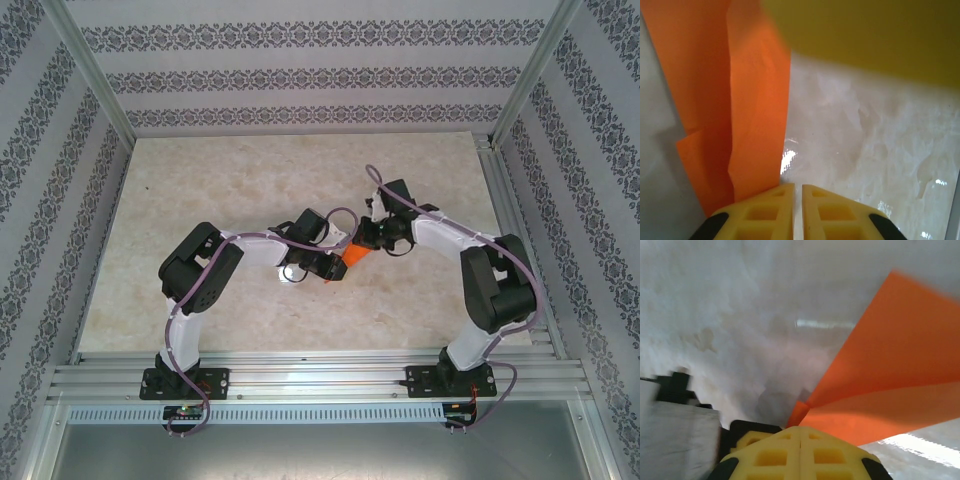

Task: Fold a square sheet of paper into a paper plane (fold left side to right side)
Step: Fold the wing for the fifth time at the center of the table.

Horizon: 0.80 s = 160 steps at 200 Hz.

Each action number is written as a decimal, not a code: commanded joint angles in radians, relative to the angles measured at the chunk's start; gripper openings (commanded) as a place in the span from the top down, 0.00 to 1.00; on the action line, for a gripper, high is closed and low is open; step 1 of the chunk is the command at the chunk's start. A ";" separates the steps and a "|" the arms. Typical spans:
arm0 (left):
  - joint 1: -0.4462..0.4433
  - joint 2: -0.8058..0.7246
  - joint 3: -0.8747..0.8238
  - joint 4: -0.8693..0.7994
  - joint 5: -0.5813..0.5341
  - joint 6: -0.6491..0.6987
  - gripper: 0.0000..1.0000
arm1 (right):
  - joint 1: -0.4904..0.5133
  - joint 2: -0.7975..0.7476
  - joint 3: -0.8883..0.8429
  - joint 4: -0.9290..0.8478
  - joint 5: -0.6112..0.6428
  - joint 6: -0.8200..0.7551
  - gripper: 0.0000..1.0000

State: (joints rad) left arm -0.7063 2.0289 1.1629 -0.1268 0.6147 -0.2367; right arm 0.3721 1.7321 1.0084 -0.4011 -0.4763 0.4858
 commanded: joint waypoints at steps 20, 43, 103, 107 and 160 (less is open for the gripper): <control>0.007 0.016 -0.029 -0.091 -0.046 0.016 0.86 | 0.024 0.124 -0.001 0.070 0.020 0.055 1.00; 0.007 0.006 -0.037 -0.091 -0.049 0.016 0.86 | 0.022 0.156 0.017 0.019 0.081 0.035 1.00; 0.014 -0.056 -0.119 -0.079 -0.053 0.011 0.86 | -0.004 0.176 0.009 -0.061 0.144 0.013 1.00; 0.015 -0.060 -0.126 -0.074 -0.053 0.010 0.86 | -0.008 0.177 0.007 -0.064 0.145 0.011 1.00; 0.031 -0.114 -0.241 -0.020 -0.051 -0.017 0.86 | -0.018 0.174 0.003 -0.073 0.151 0.003 1.00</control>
State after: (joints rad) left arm -0.6910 1.9327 1.0092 -0.0410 0.5777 -0.2398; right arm 0.3904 1.8603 1.0313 -0.4141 -0.4759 0.5144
